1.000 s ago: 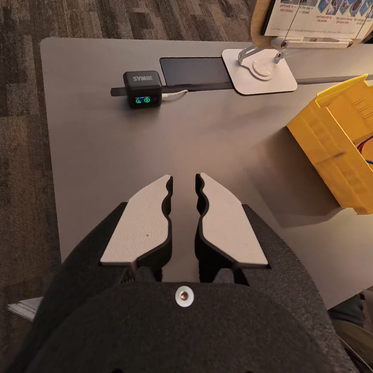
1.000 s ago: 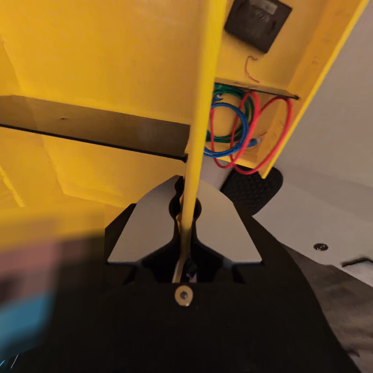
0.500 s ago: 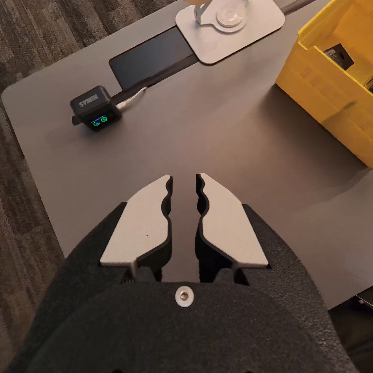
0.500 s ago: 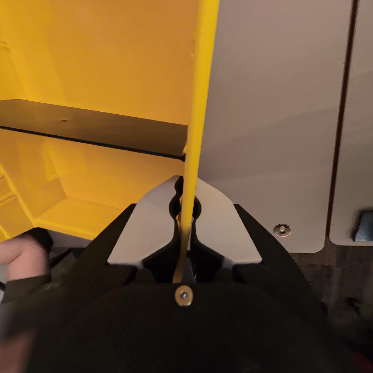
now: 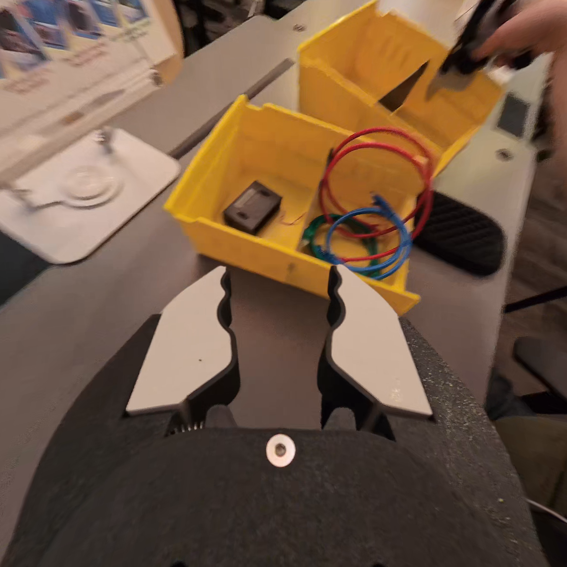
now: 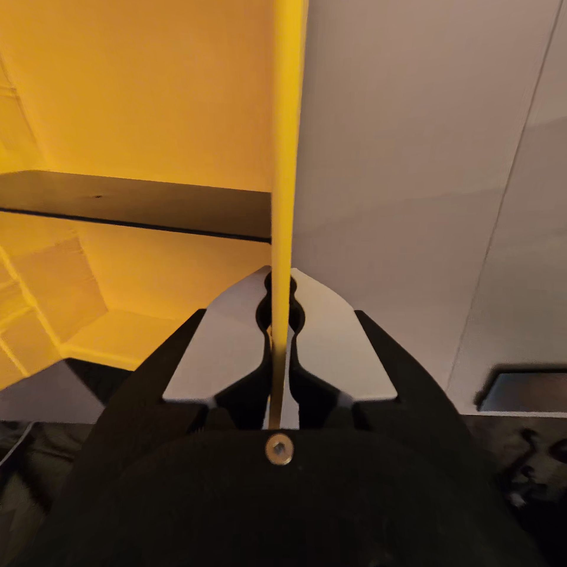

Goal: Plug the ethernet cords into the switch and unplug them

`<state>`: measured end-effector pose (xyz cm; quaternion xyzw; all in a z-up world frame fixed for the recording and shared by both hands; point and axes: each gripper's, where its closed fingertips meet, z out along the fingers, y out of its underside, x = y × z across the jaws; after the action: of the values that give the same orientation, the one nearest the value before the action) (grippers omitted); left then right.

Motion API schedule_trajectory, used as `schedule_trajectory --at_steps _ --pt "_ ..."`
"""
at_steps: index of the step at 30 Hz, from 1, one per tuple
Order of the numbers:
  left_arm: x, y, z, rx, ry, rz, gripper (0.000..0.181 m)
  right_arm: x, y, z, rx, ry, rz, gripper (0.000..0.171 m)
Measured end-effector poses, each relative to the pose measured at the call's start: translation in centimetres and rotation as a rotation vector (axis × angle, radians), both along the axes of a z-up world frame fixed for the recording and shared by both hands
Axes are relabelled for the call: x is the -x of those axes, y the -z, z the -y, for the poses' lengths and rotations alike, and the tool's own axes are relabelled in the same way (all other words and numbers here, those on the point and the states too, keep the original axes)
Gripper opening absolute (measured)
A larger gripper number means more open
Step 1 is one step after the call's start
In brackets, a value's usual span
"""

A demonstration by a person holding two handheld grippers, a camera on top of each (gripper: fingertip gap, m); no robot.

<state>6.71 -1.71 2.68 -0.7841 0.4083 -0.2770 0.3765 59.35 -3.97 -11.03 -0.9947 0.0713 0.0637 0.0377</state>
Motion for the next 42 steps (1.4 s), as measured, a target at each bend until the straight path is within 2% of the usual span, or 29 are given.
schedule_trajectory --at_steps 3,4,6,9,11,14,16,18,21,22,23,26,28,31,35,37,40,42 --pt "-4.1 1.1 0.6 0.146 0.067 0.184 0.054 0.1 1.2 -0.2 0.009 -0.027 -0.003 0.007" --pt "-4.8 2.0 0.7 0.193 0.093 0.178 0.048 0.2 1.6 -0.4 -0.003 -0.029 -0.021 0.006" --pt "-5.1 3.5 0.4 0.302 0.079 0.12 0.052 0.2 2.4 -0.9 -0.027 -0.012 -0.053 0.006" --pt "-3.9 5.1 -0.1 0.461 -0.051 0.055 0.051 0.1 2.4 -1.5 -0.051 -0.002 -0.04 0.006" --pt "-2.9 4.8 -1.4 0.448 -0.168 0.041 0.053 0.5 2.4 -1.5 -0.023 -0.045 -0.049 0.007" --pt "-1.6 5.0 -2.8 0.417 -0.304 -0.081 0.069 0.9 2.3 -1.7 -0.013 -0.128 -0.057 0.008" --pt "-1.6 5.4 -2.7 0.46 -0.359 -0.136 0.071 0.6 2.3 -2.0 -0.008 -0.141 -0.054 0.007" --pt "-3.1 6.0 -1.7 0.498 -0.341 -0.168 0.063 0.4 2.3 -2.5 -0.019 -0.128 -0.045 0.006" --pt "-5.9 7.5 -0.1 0.464 -0.267 -0.324 0.064 0.6 2.4 -3.0 -0.042 -0.131 -0.036 0.006" --pt "-6.4 8.1 0.3 0.457 -0.257 -0.387 0.07 0.7 2.4 -3.1 -0.057 -0.142 -0.038 0.007" --pt "-6.3 8.8 0.5 0.454 -0.27 -0.453 0.074 0.8 2.4 -3.1 -0.068 -0.153 -0.043 0.007" --pt "-5.0 11.3 1.6 0.561 -0.335 -0.601 0.073 0.9 2.3 -3.2 -0.082 -0.155 -0.068 0.009" --pt "-5.5 12.4 2.2 0.653 -0.303 -0.618 0.067 0.9 2.3 -3.2 -0.084 -0.162 -0.068 0.009" --pt "-7.0 12.7 2.4 0.791 -0.248 -0.599 0.039 1.1 2.3 -3.3 -0.083 -0.168 -0.072 0.01" --pt "-5.6 12.6 1.7 0.9 -0.237 -0.646 0.017 1.9 2.2 -3.3 -0.071 -0.175 -0.096 0.012" --pt "-3.9 12.5 0.5 0.886 -0.254 -0.699 0.01 2.5 2.2 -3.3 -0.059 -0.183 -0.107 0.012" --pt "-1.1 12.4 -1.7 0.747 -0.219 -0.8 0.007 3.9 2.1 -3.5 -0.022 -0.195 -0.118 0.013" --pt "0.6 12.4 -2.8 0.7 -0.227 -0.801 0.005 5.4 2.1 -3.7 0.01 -0.208 -0.139 0.014"
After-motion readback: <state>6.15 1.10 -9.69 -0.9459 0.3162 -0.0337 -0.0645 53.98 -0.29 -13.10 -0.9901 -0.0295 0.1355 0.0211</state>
